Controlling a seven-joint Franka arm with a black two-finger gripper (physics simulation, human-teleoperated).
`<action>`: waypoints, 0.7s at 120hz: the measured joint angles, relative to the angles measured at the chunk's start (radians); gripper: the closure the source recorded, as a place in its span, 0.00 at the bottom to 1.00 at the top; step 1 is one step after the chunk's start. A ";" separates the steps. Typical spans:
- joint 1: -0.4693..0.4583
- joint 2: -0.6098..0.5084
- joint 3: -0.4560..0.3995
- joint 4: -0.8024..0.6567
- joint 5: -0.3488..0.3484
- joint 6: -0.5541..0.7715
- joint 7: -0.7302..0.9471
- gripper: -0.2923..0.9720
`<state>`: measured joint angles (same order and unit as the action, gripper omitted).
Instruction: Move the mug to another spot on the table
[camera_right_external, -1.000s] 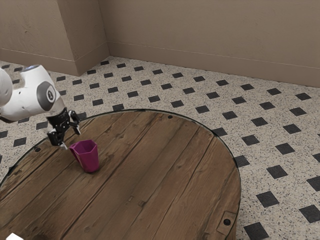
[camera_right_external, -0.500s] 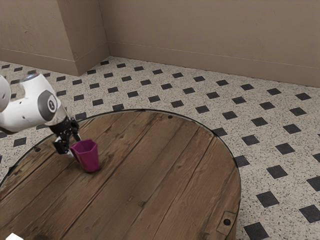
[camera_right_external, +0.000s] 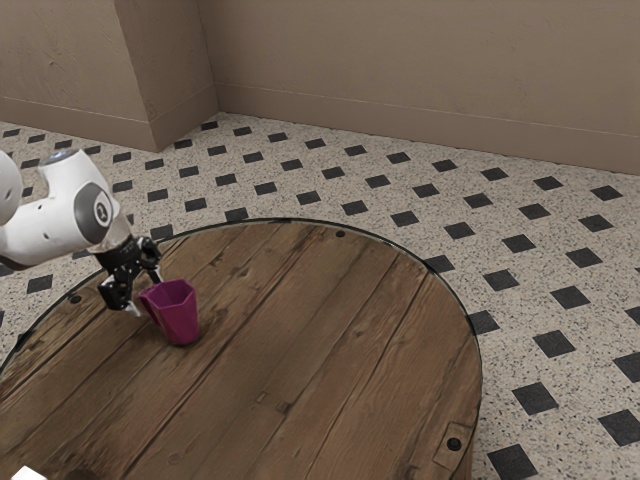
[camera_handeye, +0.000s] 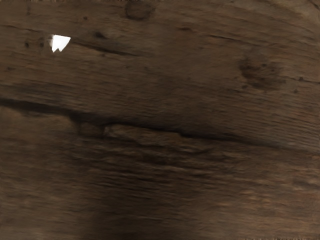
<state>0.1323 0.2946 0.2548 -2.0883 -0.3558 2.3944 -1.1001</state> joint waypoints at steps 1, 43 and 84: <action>0.000 0.000 0.000 0.000 0.000 0.000 0.005 0.25; 0.001 -0.003 -0.005 -0.007 -0.101 -0.018 0.178 0.29; 0.007 -0.003 0.000 -0.009 -0.232 -0.049 0.272 0.65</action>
<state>0.1394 0.2917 0.2543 -2.0973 -0.5876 2.3449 -0.8276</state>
